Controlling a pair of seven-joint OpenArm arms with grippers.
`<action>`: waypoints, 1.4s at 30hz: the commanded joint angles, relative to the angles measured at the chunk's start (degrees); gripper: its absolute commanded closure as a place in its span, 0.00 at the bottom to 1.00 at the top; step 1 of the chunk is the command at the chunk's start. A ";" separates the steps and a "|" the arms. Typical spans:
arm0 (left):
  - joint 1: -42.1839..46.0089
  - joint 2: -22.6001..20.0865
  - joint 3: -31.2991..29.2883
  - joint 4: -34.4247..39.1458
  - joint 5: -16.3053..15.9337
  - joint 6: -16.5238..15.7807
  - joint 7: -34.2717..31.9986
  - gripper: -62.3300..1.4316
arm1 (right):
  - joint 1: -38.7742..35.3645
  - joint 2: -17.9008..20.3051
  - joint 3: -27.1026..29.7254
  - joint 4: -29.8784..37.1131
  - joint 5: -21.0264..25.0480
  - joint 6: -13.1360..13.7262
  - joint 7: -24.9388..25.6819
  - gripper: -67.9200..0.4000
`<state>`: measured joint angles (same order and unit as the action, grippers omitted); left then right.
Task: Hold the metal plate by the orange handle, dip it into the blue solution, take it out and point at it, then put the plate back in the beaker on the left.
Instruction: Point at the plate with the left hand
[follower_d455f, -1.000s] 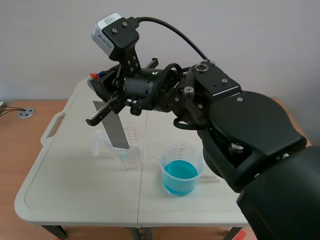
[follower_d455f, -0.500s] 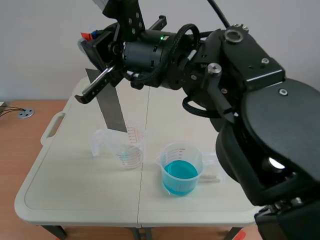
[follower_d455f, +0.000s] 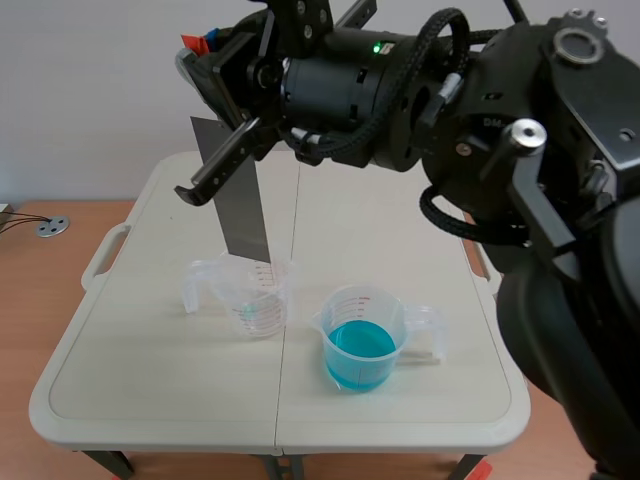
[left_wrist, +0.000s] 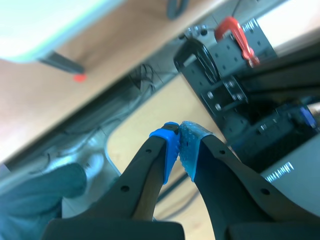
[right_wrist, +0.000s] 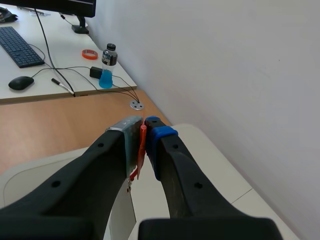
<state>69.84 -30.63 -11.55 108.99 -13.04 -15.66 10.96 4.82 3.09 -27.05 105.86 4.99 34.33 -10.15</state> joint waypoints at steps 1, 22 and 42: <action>-1.18 -0.04 -0.07 0.46 -0.20 -0.33 -0.44 0.95 | 0.31 1.22 0.15 1.53 1.55 -0.24 1.29 0.98; -22.18 -0.20 0.07 0.46 -0.92 -5.07 -0.35 0.95 | -8.04 18.36 7.06 7.26 15.26 -0.87 10.21 0.98; -45.81 -0.15 19.12 0.22 -0.85 -11.76 9.07 0.95 | -16.94 29.62 13.66 10.19 22.71 -0.87 17.81 0.98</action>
<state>24.05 -30.65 7.29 108.97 -13.47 -27.24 20.40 -12.49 32.25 -13.61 114.72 26.89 33.69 6.22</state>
